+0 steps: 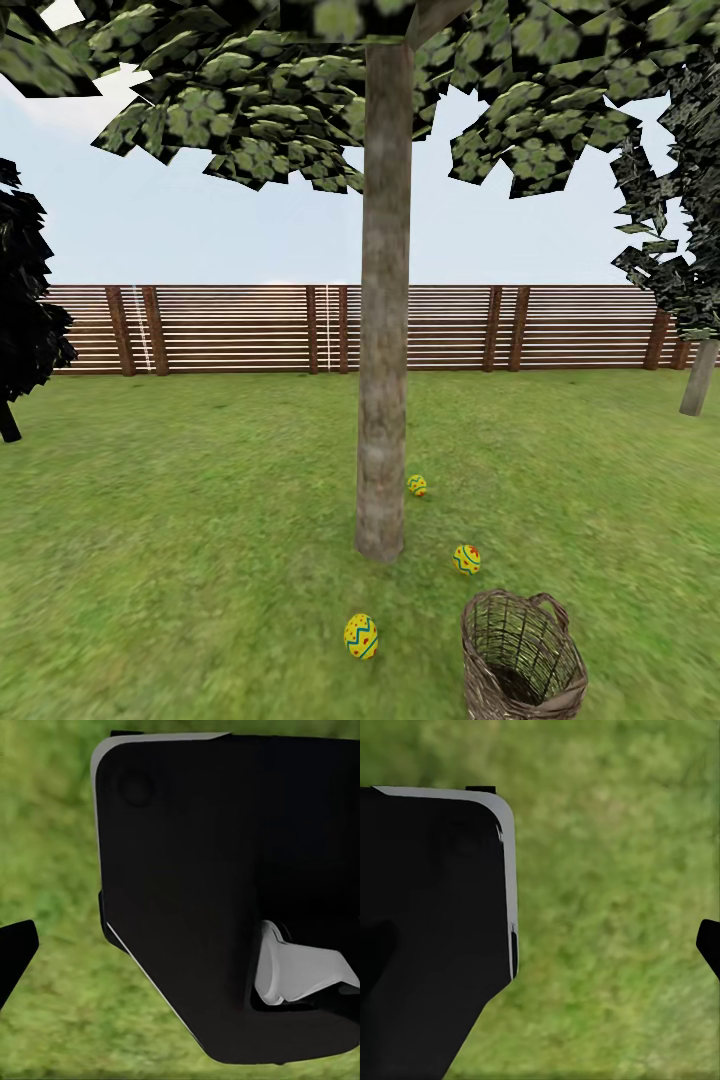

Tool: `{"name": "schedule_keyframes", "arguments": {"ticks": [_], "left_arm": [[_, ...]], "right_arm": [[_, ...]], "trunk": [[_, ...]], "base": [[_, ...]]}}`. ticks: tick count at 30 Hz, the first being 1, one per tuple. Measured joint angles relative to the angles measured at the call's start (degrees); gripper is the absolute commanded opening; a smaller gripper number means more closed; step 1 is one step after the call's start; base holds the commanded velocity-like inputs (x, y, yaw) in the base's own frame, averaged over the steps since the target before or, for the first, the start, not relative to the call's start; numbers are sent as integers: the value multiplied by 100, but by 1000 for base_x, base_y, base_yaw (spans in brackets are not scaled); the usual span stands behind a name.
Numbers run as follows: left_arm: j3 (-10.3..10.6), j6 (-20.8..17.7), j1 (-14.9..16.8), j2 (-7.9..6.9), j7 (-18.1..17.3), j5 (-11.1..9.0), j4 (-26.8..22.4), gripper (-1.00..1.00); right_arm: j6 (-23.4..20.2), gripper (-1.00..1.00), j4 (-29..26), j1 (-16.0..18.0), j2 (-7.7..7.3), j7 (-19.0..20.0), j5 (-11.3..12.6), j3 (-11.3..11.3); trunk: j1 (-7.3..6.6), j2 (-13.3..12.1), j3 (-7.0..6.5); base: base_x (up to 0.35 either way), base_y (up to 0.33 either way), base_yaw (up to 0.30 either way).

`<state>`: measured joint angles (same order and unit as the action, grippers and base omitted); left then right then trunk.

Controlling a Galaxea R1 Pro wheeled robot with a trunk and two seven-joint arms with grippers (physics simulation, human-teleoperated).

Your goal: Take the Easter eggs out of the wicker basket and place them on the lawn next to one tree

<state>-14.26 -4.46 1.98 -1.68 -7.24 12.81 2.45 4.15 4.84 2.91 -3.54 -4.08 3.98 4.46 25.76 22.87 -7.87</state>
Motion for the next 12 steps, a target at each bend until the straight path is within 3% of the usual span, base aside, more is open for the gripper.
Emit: {"name": "schedule_keyframes", "arguments": {"ticks": [12], "left_arm": [[3, 0, 0, -4, 0, 15, -2, 100]], "right_arm": [[0, 100, 0, 0, -2, -1, 0, -1]], "trunk": [[0, 0, 0]], "base": [[0, 0, 0]]}}
